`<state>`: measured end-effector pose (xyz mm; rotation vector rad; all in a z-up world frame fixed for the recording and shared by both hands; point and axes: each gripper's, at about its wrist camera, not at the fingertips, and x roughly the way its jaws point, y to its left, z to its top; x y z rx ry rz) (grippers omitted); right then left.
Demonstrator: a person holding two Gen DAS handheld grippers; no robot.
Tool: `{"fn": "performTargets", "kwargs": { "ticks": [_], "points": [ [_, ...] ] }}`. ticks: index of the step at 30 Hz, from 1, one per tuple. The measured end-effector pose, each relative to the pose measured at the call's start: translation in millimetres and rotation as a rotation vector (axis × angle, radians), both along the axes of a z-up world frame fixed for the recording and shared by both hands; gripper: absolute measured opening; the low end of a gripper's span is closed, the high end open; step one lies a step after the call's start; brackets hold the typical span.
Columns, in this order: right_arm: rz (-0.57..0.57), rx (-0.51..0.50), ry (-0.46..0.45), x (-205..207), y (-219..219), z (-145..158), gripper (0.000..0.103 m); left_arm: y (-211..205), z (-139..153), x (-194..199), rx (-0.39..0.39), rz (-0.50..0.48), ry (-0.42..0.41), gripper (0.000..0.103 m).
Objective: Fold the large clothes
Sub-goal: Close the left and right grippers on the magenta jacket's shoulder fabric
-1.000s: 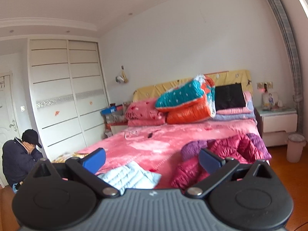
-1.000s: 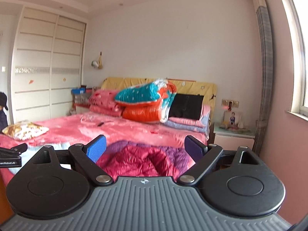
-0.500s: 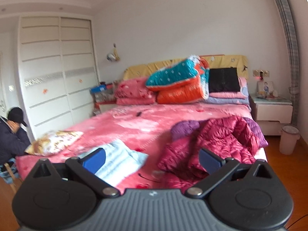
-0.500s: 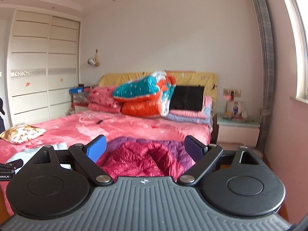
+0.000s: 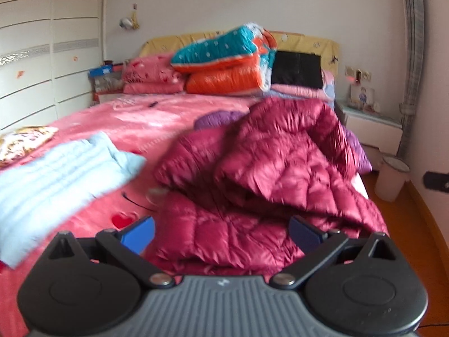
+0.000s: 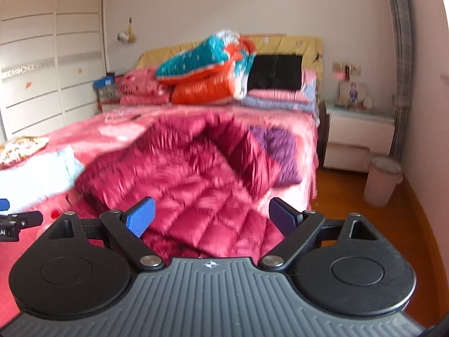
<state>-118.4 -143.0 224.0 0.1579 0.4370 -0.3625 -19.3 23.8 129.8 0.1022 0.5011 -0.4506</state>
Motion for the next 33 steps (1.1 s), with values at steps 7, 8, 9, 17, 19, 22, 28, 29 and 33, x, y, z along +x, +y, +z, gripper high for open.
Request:
{"fn": "performTargets", "kwargs": {
  "ticks": [7,8,9,17,19,22,28,29,33],
  "points": [
    [0.040,0.061,0.076,46.7,-13.1,-72.8,0.103,-42.1,-41.1,4.1,0.153,-0.145,-0.007,0.096],
    [0.052,0.061,0.082,51.9,-14.3,-79.2,0.103,-46.5,-46.3,4.6,0.176,-0.165,-0.016,0.095],
    [0.065,0.061,0.086,58.3,-15.1,-84.7,0.103,-49.0,-50.6,5.1,0.193,-0.183,-0.019,0.094],
    [0.239,-0.007,0.091,111.3,-7.0,-93.3,0.103,-60.4,-77.9,24.5,0.371,-0.266,-0.055,0.090],
    [0.257,-0.072,0.099,118.5,-3.6,-95.0,0.103,-61.2,-81.4,27.1,0.403,-0.270,-0.073,0.090],
    [0.310,-0.140,0.130,141.0,5.8,-103.1,0.103,-63.9,-84.9,31.4,0.424,-0.286,-0.083,0.089],
    [0.334,-0.265,0.175,157.1,10.4,-117.9,0.103,-72.2,-98.8,31.5,0.492,-0.349,-0.096,0.083],
    [0.330,-0.268,0.174,158.6,9.2,-118.8,0.099,-73.7,-100.7,32.2,0.497,-0.352,-0.096,0.083],
    [0.307,-0.229,0.153,160.9,-0.6,-116.9,0.086,-81.1,-100.4,37.6,0.483,-0.349,-0.101,0.078]
  ]
}}
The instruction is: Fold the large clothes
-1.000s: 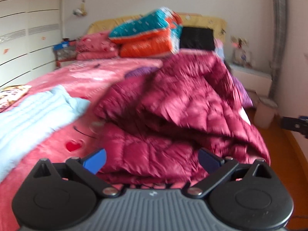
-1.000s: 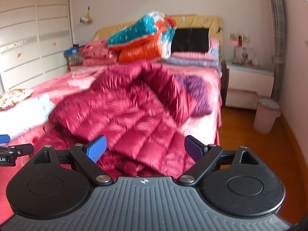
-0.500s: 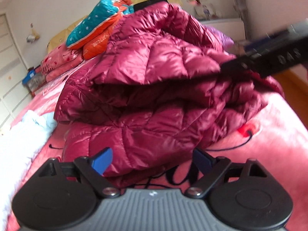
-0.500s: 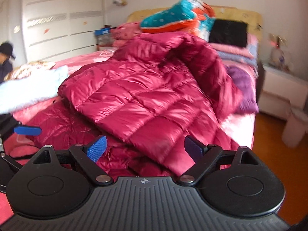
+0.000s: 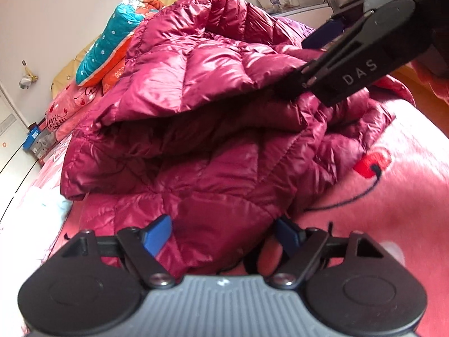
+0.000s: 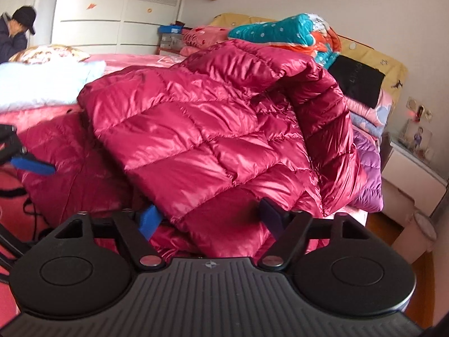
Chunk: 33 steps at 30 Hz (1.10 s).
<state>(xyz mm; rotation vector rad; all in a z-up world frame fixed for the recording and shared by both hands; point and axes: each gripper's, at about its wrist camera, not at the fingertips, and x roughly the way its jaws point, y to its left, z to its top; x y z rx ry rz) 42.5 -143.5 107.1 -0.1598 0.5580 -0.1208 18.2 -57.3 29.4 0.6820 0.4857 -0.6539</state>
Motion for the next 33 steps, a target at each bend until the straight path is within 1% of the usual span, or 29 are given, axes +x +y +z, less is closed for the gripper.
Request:
{"fn": "performTargets", "kwargs": {
  "ticks": [1,2,3,4,6,8,9,11,14,16,18,21,25,28,33],
  "points": [
    [-0.004,0.000,-0.004,1.8,-1.4,-0.2,0.084,-1.1,0.6,1.4,-0.008,0.002,0.005,0.075],
    [-0.006,-0.003,-0.008,3.6,-1.7,-0.7,0.078,-1.9,0.7,2.0,-0.014,0.002,0.008,0.070],
    [-0.008,-0.003,-0.011,4.1,-2.9,-1.5,0.072,-2.9,0.7,2.5,-0.018,-0.003,0.012,0.068],
    [-0.011,0.000,-0.014,4.3,-4.0,-1.8,0.069,-4.7,0.5,2.7,-0.018,-0.006,0.012,0.064],
    [-0.011,0.006,-0.024,-0.2,-6.2,-2.4,0.055,-5.9,-0.1,2.6,-0.018,-0.011,0.009,0.057],
    [-0.021,0.003,-0.036,-2.6,-6.2,-1.6,0.049,-5.9,1.8,3.9,-0.037,0.003,0.011,0.044],
    [-0.028,0.011,-0.042,-4.4,-7.2,-0.7,0.044,-4.7,4.4,4.4,-0.061,0.015,0.021,0.041],
    [-0.044,0.044,-0.054,-9.1,-11.1,2.2,0.039,0.5,10.5,6.3,-0.115,0.042,0.046,0.031],
    [-0.080,0.093,-0.076,-17.2,-17.8,10.9,0.033,12.5,22.6,11.2,-0.206,0.098,0.090,0.023],
    [-0.119,0.151,-0.099,-23.2,-25.9,19.4,0.030,22.4,32.0,16.0,-0.272,0.142,0.128,0.020],
    [-0.161,0.230,-0.121,-31.9,-38.2,28.1,0.025,34.3,41.9,19.2,-0.332,0.186,0.160,0.018],
    [-0.215,0.321,-0.142,-47.1,-53.9,38.3,0.023,52.3,56.3,21.3,-0.402,0.237,0.188,0.015],
    [-0.268,0.432,-0.163,-71.7,-67.4,45.6,0.022,79.6,71.4,18.2,-0.490,0.302,0.225,0.013],
    [-0.286,0.458,-0.166,-91.4,-68.3,48.4,0.022,98.6,76.6,7.4,-0.514,0.335,0.232,0.013],
    [-0.274,0.444,-0.132,-122.6,-49.4,51.1,0.022,126.9,81.7,-20.9,-0.509,0.370,0.239,0.013]
  ]
}}
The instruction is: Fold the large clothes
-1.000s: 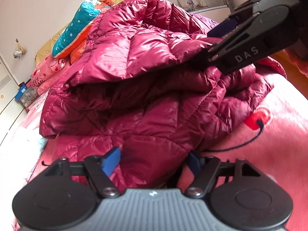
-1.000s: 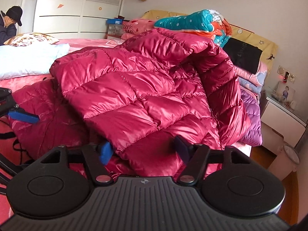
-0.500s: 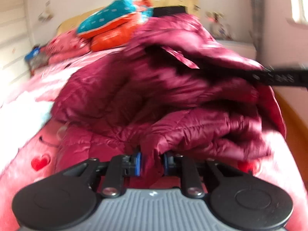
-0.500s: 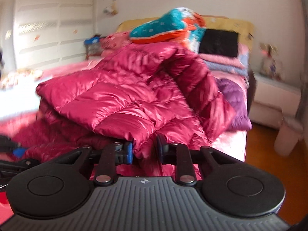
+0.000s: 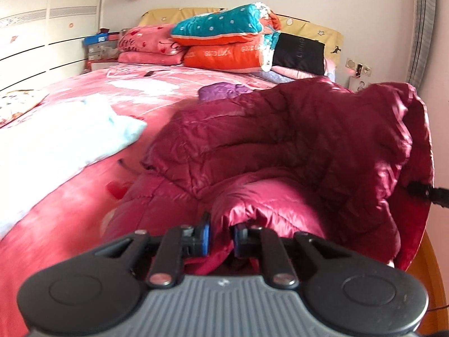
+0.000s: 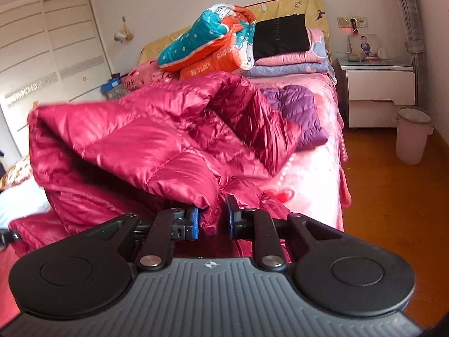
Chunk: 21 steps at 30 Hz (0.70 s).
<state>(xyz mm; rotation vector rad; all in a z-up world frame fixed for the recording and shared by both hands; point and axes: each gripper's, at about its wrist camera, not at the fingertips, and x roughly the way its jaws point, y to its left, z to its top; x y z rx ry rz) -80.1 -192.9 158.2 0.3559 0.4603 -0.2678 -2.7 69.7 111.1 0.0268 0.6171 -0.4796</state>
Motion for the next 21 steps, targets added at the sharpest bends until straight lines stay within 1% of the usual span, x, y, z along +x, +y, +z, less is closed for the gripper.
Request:
{"fn": "performTargets", "kwargs": {
  "ticks": [4,9,12,16,17,18,19,21],
  "points": [
    [0.033,-0.021,0.042,-21.1,21.4,-6.3,0.022,20.8,4.8,-20.7,0.020,0.009,0.019,0.013],
    [0.115,-0.009,0.099,-34.8,53.1,-14.3,0.022,46.5,9.3,-49.9,0.026,0.017,0.030,0.013],
    [0.170,-0.009,0.128,-39.1,76.1,-18.0,0.022,59.7,8.8,-66.1,0.026,0.027,0.044,0.013],
    [0.206,0.007,0.166,-38.7,93.5,-28.2,0.023,67.3,2.0,-81.1,0.058,0.035,0.056,0.013],
    [0.211,0.008,0.177,-37.2,94.7,-30.6,0.024,66.8,-0.6,-81.8,0.076,0.037,0.053,0.014],
    [0.220,0.003,0.187,-35.2,95.2,-32.7,0.028,66.7,-2.2,-84.8,0.092,0.037,0.048,0.014],
    [0.221,0.003,0.197,-34.6,94.9,-34.9,0.029,66.8,-3.2,-86.4,0.100,0.037,0.042,0.015],
    [0.210,0.020,0.217,-33.5,93.8,-36.1,0.033,69.7,-0.9,-90.5,0.095,0.043,0.037,0.017]
  ]
}}
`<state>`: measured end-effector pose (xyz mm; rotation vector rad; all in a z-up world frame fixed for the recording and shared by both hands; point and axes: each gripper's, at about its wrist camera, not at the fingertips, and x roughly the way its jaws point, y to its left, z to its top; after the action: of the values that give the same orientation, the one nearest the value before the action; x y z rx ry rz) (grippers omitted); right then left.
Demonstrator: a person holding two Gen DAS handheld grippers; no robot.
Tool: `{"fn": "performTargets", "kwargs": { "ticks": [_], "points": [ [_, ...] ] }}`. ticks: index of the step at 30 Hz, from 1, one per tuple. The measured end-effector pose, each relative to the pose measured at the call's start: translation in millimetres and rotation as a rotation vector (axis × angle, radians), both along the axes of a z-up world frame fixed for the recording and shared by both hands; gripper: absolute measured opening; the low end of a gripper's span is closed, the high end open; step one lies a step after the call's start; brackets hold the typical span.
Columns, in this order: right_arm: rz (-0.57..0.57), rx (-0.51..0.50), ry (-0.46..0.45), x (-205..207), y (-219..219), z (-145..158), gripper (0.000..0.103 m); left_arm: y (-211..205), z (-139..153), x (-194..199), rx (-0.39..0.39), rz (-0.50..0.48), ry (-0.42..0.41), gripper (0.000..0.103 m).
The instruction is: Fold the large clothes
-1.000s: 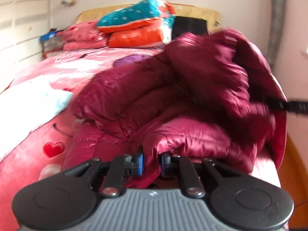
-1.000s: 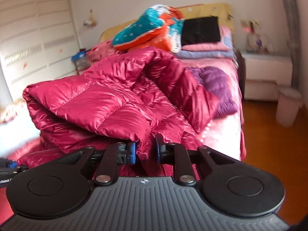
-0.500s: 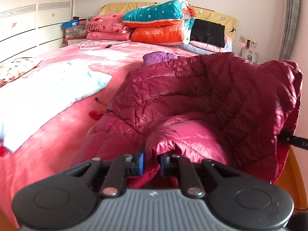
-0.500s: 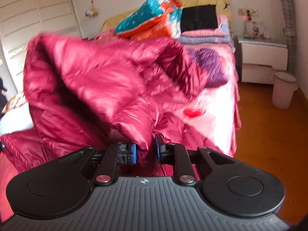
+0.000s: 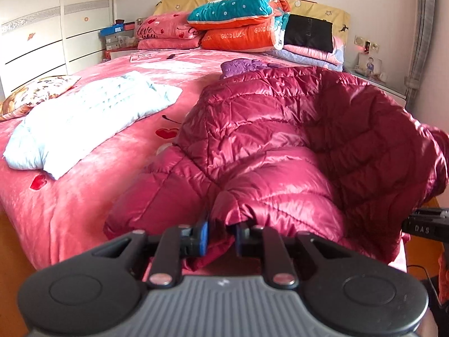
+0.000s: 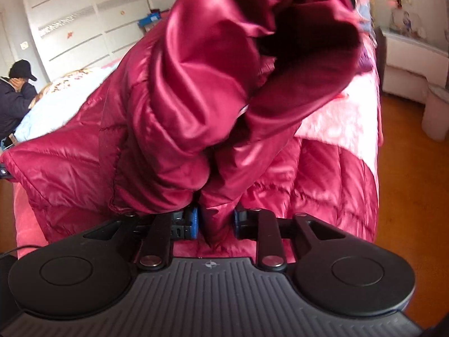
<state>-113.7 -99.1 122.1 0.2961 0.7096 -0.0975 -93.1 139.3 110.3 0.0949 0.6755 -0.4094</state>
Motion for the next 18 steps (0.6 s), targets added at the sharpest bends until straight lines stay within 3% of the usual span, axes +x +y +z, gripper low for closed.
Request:
{"fn": "performTargets", "kwargs": {
  "ticks": [2,3,5,8,11,15,18],
  "points": [
    [-0.009,-0.004,0.009,-5.1,-1.2,0.8,0.040,3.0,3.9,-4.0,-0.012,0.004,-0.013,0.020],
    [-0.016,-0.009,0.013,-6.5,-1.2,2.4,0.052,4.4,5.2,-7.3,-0.011,0.005,-0.024,0.020],
    [-0.029,-0.015,0.013,-10.2,-5.1,6.7,0.064,5.9,7.9,-13.9,-0.005,0.007,-0.038,0.024],
    [-0.051,-0.006,0.023,-14.6,-12.0,12.4,0.071,12.3,12.8,-22.7,-0.018,0.016,-0.046,0.028],
    [-0.075,-0.008,0.024,-23.2,-12.8,17.0,0.088,18.2,19.5,-35.2,-0.032,0.020,-0.063,0.033],
    [-0.087,-0.005,0.011,-42.3,-18.0,25.1,0.096,18.6,26.8,-50.1,-0.049,-0.001,-0.073,0.035],
    [-0.094,-0.010,-0.008,-63.1,-14.0,30.0,0.097,12.5,30.7,-61.1,-0.051,-0.037,-0.087,0.035]
  ]
}}
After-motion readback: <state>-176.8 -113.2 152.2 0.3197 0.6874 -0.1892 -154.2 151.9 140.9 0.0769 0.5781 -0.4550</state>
